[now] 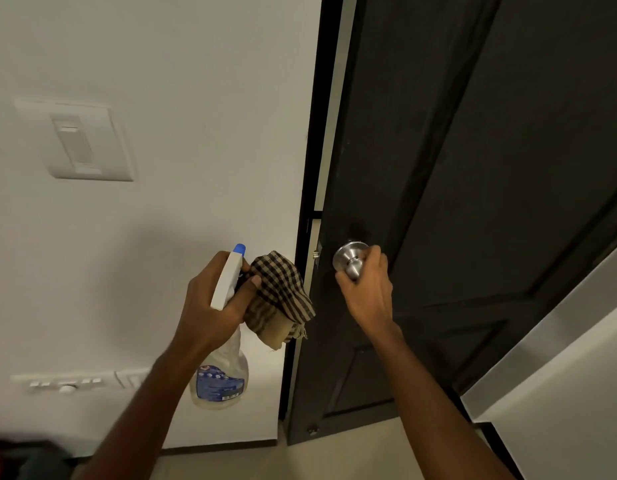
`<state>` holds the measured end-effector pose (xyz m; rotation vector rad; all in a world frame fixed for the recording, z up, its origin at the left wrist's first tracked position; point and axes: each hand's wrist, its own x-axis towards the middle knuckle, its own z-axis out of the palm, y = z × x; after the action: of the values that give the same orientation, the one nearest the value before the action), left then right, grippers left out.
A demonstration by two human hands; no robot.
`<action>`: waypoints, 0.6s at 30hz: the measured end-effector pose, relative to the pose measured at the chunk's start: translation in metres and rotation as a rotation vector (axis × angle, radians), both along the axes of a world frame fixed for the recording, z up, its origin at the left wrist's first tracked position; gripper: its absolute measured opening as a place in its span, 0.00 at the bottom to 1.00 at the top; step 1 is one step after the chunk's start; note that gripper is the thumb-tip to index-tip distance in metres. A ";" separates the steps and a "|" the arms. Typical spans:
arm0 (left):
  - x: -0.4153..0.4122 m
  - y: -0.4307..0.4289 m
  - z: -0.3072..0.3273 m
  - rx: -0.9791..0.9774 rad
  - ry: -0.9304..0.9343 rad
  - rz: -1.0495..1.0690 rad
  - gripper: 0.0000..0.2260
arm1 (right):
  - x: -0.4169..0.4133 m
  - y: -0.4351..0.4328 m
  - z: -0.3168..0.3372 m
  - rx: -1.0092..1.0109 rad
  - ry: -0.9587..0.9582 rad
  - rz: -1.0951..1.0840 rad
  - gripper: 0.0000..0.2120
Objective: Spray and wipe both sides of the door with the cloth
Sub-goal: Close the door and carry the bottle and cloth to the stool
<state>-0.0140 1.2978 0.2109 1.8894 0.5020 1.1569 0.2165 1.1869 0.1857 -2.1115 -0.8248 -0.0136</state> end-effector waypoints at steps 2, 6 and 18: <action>0.002 -0.002 0.002 -0.015 -0.002 0.009 0.07 | 0.005 0.009 0.004 -0.019 0.001 0.014 0.29; 0.010 0.001 0.007 -0.042 -0.003 0.008 0.08 | 0.020 0.035 0.010 -0.055 -0.007 0.033 0.32; 0.028 0.016 0.002 -0.029 0.024 -0.004 0.09 | 0.046 0.090 0.023 -0.182 -0.060 0.008 0.35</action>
<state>0.0138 1.3139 0.2133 1.8805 0.5246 1.1201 0.2625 1.2769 0.2083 -2.2882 -0.8999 0.0025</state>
